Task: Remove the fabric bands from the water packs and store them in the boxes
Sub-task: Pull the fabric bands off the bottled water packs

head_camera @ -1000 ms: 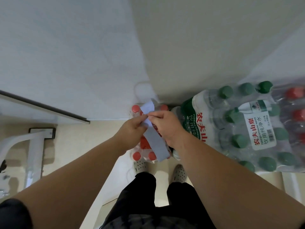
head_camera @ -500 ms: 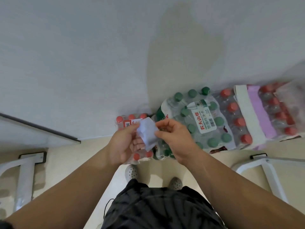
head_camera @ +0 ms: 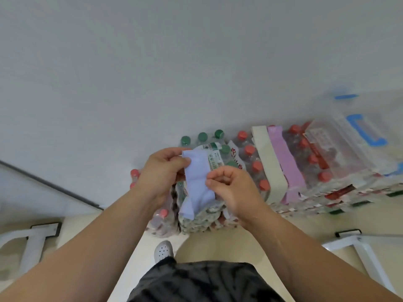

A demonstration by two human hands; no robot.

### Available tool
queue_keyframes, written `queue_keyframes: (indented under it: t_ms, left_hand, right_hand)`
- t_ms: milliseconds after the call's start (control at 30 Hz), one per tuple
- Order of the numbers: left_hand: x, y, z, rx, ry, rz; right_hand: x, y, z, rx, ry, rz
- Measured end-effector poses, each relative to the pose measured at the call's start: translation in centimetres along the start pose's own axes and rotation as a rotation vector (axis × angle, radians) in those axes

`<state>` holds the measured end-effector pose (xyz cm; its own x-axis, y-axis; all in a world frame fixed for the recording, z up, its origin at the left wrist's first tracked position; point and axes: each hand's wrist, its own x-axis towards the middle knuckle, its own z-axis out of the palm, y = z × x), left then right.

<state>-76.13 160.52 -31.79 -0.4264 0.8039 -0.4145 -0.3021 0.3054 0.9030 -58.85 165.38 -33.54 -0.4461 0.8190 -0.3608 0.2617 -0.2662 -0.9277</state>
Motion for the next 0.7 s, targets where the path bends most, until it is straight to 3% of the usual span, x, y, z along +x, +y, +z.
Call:
queue_keyframes:
  t_ms: [267,500,700]
  left_hand:
    - [-2.7,0.4,6.8,0.08,-0.015,0.095]
    - [1.7,-0.2,7.9,0.418,0.092,0.1]
    - [8.7,-1.6,7.9,0.633,0.082,0.107]
  right_hand:
    - [-2.7,0.5,-6.8,0.052,-0.054,-0.027]
    - [2.1,1.6,-7.7,-0.214,-0.124,0.024]
    - [7.3,2.7,-7.6,-0.342,-0.148,0.083]
